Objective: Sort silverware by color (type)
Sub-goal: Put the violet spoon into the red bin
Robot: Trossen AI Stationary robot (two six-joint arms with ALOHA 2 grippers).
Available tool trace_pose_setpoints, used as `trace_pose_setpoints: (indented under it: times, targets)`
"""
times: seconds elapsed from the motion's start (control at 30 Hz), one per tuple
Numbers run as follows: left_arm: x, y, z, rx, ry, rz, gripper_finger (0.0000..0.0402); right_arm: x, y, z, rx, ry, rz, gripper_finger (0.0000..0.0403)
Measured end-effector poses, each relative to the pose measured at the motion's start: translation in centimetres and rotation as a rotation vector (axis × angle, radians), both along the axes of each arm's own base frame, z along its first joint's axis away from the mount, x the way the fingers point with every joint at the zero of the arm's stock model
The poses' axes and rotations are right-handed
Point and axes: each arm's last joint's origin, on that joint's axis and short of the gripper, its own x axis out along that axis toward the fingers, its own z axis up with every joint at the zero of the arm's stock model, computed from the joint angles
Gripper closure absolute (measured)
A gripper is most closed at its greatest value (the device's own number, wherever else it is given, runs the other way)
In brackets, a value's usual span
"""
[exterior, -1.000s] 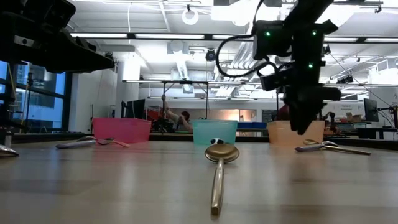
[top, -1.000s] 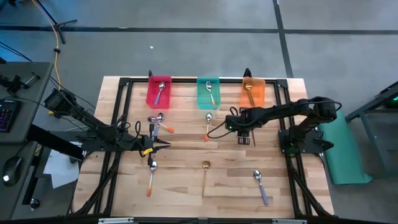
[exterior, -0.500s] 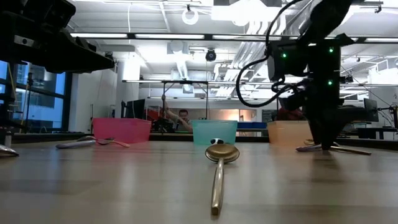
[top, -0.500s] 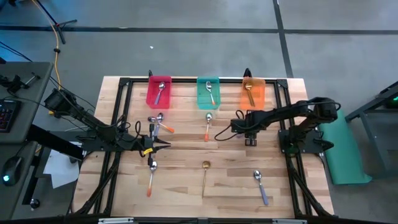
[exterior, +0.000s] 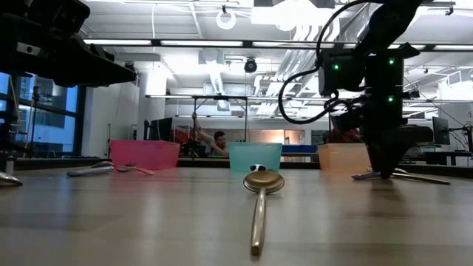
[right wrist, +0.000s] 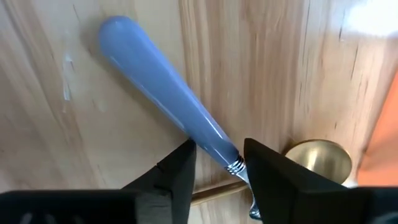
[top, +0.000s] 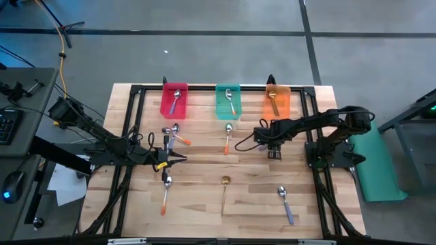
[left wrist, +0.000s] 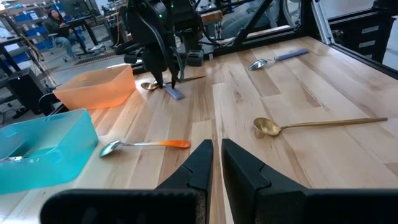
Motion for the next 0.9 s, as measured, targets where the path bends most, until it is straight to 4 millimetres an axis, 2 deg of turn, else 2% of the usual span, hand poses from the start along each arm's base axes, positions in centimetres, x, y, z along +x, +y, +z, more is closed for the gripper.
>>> trace_pose_setpoints:
  times: [0.37,0.67,0.9]
  targets:
    - [0.0,0.0,0.0,-0.004,0.000,0.001,0.0378,0.1,0.0,0.0,0.006,-0.004,0.003,0.0391]
    - [0.0,0.0,0.0,-0.005,-0.001,0.001,0.0378,0.1,0.5,0.7,-0.031,-0.017,-0.001,0.0395]
    - [0.0,0.0,0.0,-0.007,-0.001,0.001,0.0378,1.1,2.0,4.6,-0.120,-0.183,0.022,0.0399]
